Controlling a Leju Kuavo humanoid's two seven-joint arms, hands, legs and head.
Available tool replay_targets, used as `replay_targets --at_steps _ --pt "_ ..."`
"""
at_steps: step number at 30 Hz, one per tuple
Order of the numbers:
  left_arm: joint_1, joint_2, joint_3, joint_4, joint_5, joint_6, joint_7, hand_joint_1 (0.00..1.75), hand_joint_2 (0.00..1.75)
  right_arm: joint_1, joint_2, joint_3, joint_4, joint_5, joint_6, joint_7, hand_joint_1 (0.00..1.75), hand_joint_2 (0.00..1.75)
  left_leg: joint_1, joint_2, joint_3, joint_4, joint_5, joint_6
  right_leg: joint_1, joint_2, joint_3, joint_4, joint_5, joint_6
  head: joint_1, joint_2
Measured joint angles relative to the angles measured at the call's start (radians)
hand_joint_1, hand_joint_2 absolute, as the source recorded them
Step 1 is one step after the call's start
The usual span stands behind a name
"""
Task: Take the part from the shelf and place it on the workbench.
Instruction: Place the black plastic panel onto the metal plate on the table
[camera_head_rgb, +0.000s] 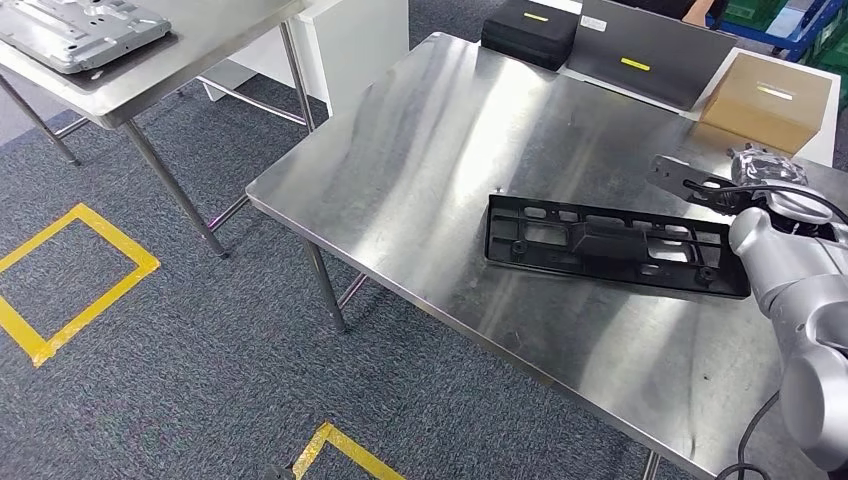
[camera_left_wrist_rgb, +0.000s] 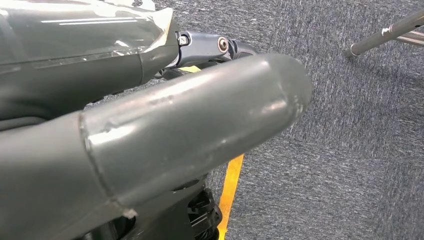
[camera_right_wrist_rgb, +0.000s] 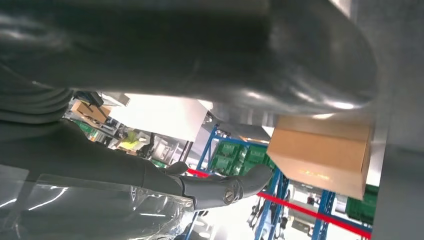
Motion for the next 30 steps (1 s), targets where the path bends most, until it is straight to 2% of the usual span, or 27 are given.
replay_targets --at_steps 10,18,22,23,27,30 --pt "0.0 0.0 0.003 0.0 -0.003 -0.001 0.0 0.0 0.0 0.004 0.008 -0.004 0.002 0.0 0.036 -0.014 0.0 0.0 0.0 0.0 0.0 0.0 0.0 0.0 0.0 0.0 0.0 0.0 0.0 0.0 0.0 0.0" --pt "0.0 0.002 0.014 0.0 -0.015 -0.001 -0.004 0.0 0.0 0.01 0.008 -0.02 0.002 0.007 -0.073 -0.03 0.0 0.0 0.0 0.0 0.0 0.0 0.0 0.0 0.0 0.0 0.0 0.0 0.0 0.0 0.0 0.0" --pt "0.0 0.002 0.015 0.0 -0.016 -0.001 -0.004 0.0 0.0 0.01 0.007 -0.022 0.002 0.014 -0.095 -0.013 0.0 1.75 0.0 0.0 0.0 0.0 0.0 0.0 0.0 0.0 0.0 0.0 0.0 0.0 0.0 0.0" --pt "0.0 0.002 0.015 0.0 -0.016 0.0 -0.004 0.0 0.0 0.01 0.007 -0.022 0.001 0.017 -0.111 -0.004 0.0 1.75 0.0 0.0 0.0 0.0 0.0 0.0 0.0 0.0 0.0 0.0 0.0 0.0 0.0 0.0" --pt "0.0 0.0 0.022 0.0 -0.012 0.004 -0.004 0.0 0.0 0.003 -0.003 -0.023 -0.016 0.048 -0.226 0.009 0.0 0.0 0.0 0.0 0.0 0.0 0.0 0.0 0.0 0.0 0.0 0.0 0.0 0.0 0.0 0.0" --pt "0.0 -0.003 0.037 0.0 0.009 0.011 -0.004 0.0 0.0 -0.012 -0.042 -0.022 -0.046 0.061 -0.316 -0.026 0.0 0.0 0.0 -0.003 0.0 0.0 0.0 0.0 -0.001 -0.002 0.0 0.0 0.0 0.0 0.0 0.0"
